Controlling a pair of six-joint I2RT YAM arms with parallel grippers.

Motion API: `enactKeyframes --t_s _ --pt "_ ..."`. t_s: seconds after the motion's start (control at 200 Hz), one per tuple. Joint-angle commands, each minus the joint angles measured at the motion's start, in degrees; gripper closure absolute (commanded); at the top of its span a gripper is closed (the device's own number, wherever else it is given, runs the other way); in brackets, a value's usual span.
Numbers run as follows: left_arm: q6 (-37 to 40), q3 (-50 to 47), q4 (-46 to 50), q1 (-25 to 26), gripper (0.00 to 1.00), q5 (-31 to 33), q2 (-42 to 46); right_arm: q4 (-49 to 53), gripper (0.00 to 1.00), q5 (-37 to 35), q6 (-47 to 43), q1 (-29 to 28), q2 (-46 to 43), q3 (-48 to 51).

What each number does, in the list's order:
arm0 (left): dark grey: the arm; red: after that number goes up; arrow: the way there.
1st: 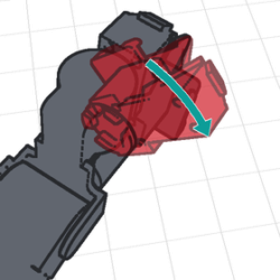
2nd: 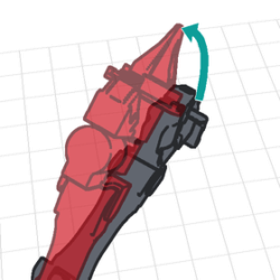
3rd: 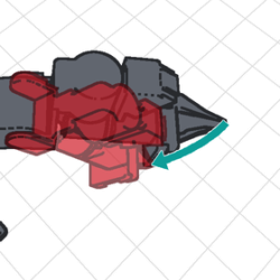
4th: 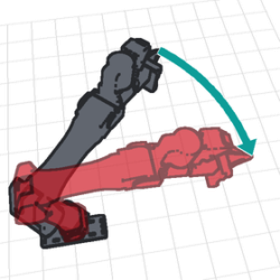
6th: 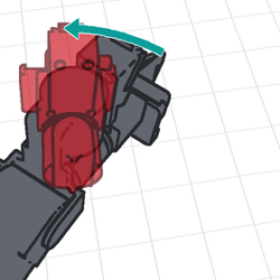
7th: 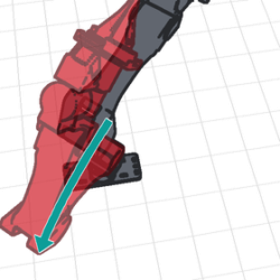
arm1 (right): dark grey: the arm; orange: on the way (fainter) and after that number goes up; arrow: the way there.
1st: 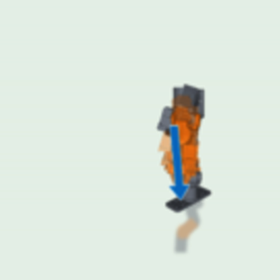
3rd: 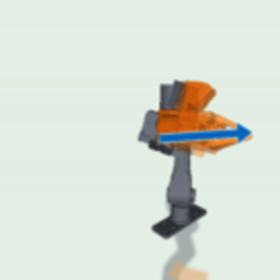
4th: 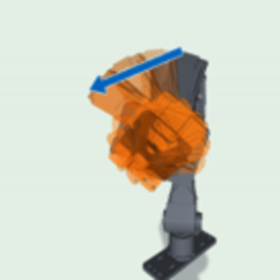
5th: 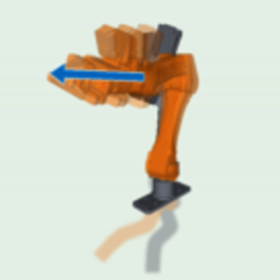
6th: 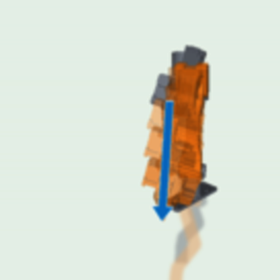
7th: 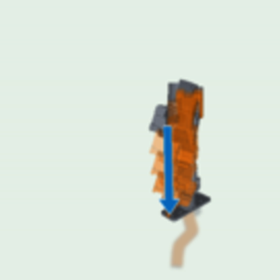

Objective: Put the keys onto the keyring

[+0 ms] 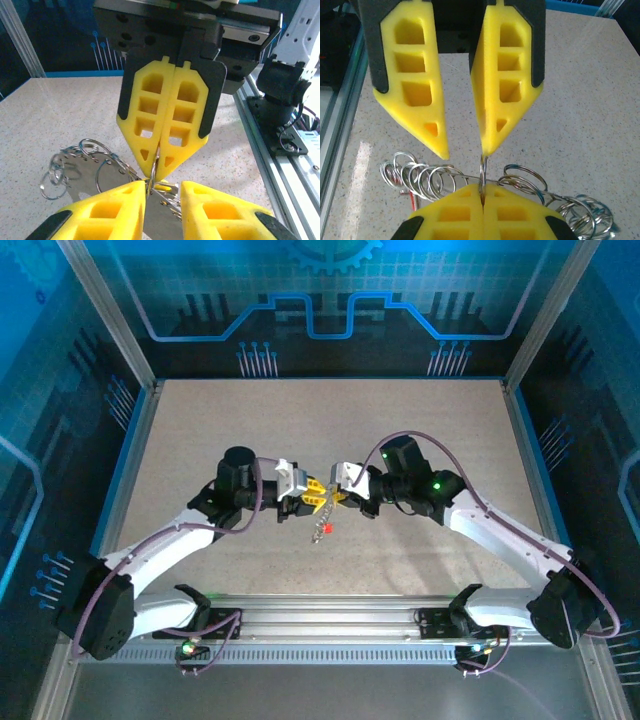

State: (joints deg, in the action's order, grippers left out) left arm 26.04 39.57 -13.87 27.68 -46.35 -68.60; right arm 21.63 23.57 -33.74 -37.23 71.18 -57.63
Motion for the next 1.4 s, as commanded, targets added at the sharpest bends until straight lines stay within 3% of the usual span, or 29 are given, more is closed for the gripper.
enactKeyframes --t_s 0.0,0.685,1.04,1.176,1.396 --pt "5.8 2.1 8.8 1.5 0.75 1.3 -0.3 3.2 1.00 -1.2 -2.4 -1.1 0.4 -2.7" --pt "9.8 6.3 12.9 5.8 0.81 5.7 -3.2 2.9 1.00 0.4 -2.3 -2.5 0.2 -2.3" --pt "10.0 7.2 13.9 6.0 0.76 6.8 -3.6 2.5 1.00 0.6 -2.8 -2.4 -0.5 -1.2" --pt "10.0 5.6 12.2 5.9 0.69 6.6 -3.5 1.1 1.00 1.6 -3.8 -2.5 -1.4 0.1" --pt "10.3 4.3 8.8 6.0 0.72 4.8 -3.6 1.0 1.00 1.4 -3.9 -2.5 -0.4 -0.5"
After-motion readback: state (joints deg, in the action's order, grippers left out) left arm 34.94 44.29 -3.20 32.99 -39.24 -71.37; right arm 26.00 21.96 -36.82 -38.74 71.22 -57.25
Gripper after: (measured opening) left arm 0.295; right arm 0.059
